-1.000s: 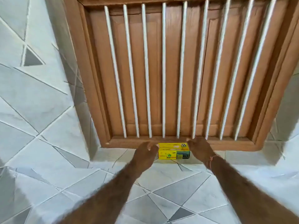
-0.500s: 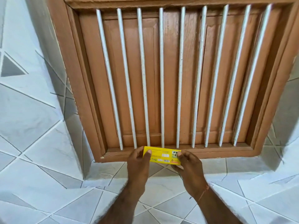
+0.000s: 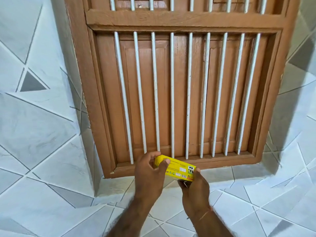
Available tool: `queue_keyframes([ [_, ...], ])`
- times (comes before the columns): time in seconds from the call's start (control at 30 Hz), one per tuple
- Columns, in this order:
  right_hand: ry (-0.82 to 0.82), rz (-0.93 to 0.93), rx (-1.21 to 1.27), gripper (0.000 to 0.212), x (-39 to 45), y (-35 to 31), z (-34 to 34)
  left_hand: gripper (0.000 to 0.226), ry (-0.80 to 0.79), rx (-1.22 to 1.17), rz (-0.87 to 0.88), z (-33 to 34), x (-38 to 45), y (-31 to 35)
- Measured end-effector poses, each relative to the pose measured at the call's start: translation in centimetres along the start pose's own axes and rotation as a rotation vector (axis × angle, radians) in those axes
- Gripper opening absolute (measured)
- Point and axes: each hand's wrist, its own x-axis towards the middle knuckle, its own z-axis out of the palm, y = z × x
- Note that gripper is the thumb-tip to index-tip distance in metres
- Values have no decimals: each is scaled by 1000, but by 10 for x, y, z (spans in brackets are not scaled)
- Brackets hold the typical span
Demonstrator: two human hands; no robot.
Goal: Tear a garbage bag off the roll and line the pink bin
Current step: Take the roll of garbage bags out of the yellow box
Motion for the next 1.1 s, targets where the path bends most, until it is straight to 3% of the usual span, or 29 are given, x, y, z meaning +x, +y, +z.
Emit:
queue_keyframes([
  [0.1, -30, 121, 124, 30, 8, -3, -5, 20, -8, 102, 147, 1, -2, 21],
  [0.23, -76, 362, 266, 30, 26, -13, -18, 23, -32, 170, 185, 5, 4, 39],
  [0.37, -78, 598, 335, 34, 34, -14, -25, 25, -134, 322, 353, 18, 10, 63],
  [0.47, -158, 698, 454, 49, 31, -12, -30, 27, -265, 464, 445, 32, 10, 83],
  [0.57, -271, 730, 531, 45, 29, -11, -34, 27, -338, 578, 520, 46, 6, 98],
  [0.7, -262, 785, 480, 43, 38, -7, -49, 24, -221, 520, 480, 45, 24, 103],
  [0.83, -236, 713, 388, 85, 54, -21, -70, 14, 121, 301, 226, 3, 62, 60],
  [0.9, -165, 630, 292, 68, 64, -36, -81, 13, 234, 119, -71, -15, 70, 10],
  [0.93, -122, 578, 240, 50, 68, -44, -86, 20, 236, -11, -249, -18, 67, -14],
  [1.0, -90, 486, 164, 25, 77, -57, -97, 13, 175, -222, -526, -7, 57, -66],
  [1.1, -128, 408, 37, 14, 82, -72, -106, 17, 186, -175, -607, 24, 47, -117],
])
